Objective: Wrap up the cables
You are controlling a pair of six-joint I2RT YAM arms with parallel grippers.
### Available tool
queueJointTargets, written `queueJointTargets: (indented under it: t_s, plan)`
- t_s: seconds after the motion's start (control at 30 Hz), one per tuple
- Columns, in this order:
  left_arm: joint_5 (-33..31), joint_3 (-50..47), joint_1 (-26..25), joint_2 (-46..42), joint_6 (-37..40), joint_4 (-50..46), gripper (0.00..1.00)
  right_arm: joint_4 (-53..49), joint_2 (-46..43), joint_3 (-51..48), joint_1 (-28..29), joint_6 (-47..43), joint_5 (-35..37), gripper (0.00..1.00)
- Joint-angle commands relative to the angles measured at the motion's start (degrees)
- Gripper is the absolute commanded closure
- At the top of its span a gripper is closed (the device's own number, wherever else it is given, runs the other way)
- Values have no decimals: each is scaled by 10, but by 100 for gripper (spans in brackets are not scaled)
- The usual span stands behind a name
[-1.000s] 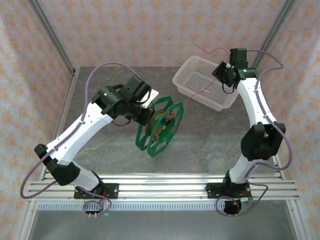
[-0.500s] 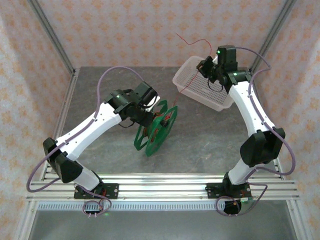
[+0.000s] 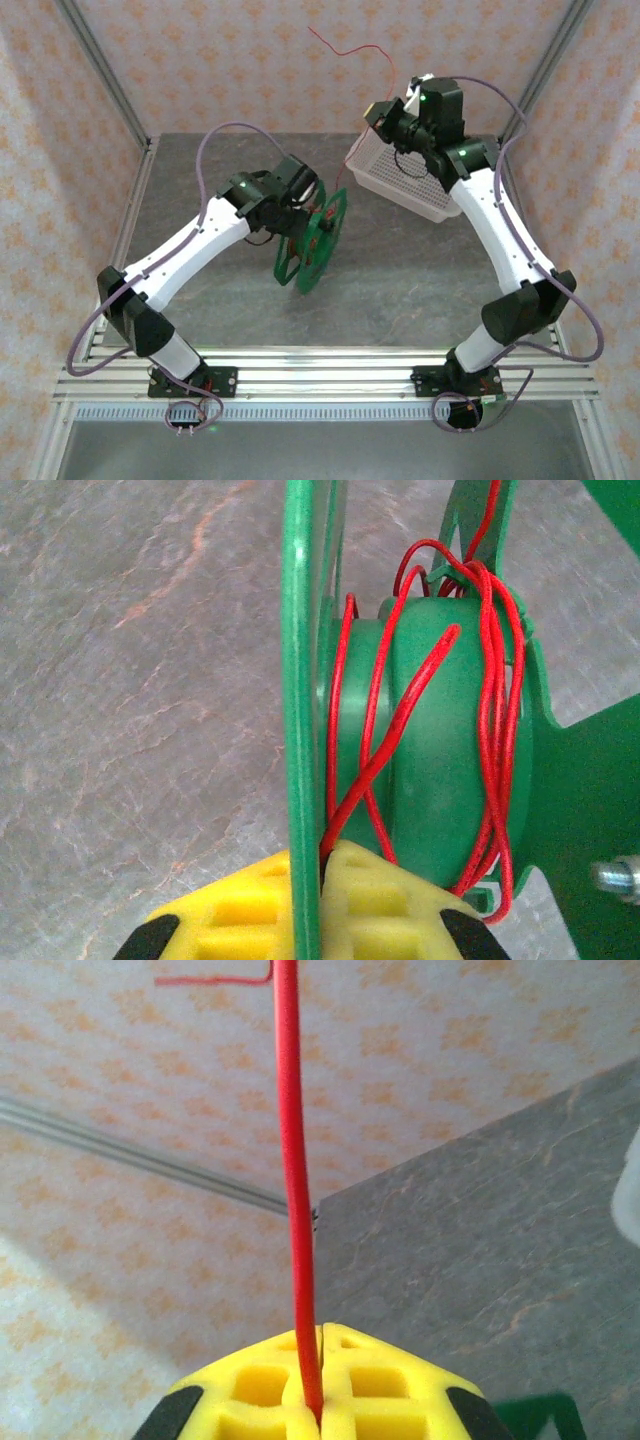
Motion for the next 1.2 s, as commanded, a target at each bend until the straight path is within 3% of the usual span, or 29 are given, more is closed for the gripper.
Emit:
queueJointTargets:
  t_s: [0.0,0.17,0.3,0.57,0.93,1.17]
  plan:
    - [-15,-4,42,13,-82,-22,100,87,-54,-44,30,32,4,100]
    - [-12,8,60,11,-150,10,100,122,-79,-92,80,62,21,100]
    - [-35,31,60,27,-161,-1,100,149,-80,-108,126,78,33,100]
    - [-69,30,67,23,-218,3,100,177,-110,-174,219,93,114,100]
    - [-84,29,72,16,-255,18,100,198,-118,-246,263,136,128,100]
    - [-89,22,86,10,-283,29,100,241,-125,-320,325,181,155,100]
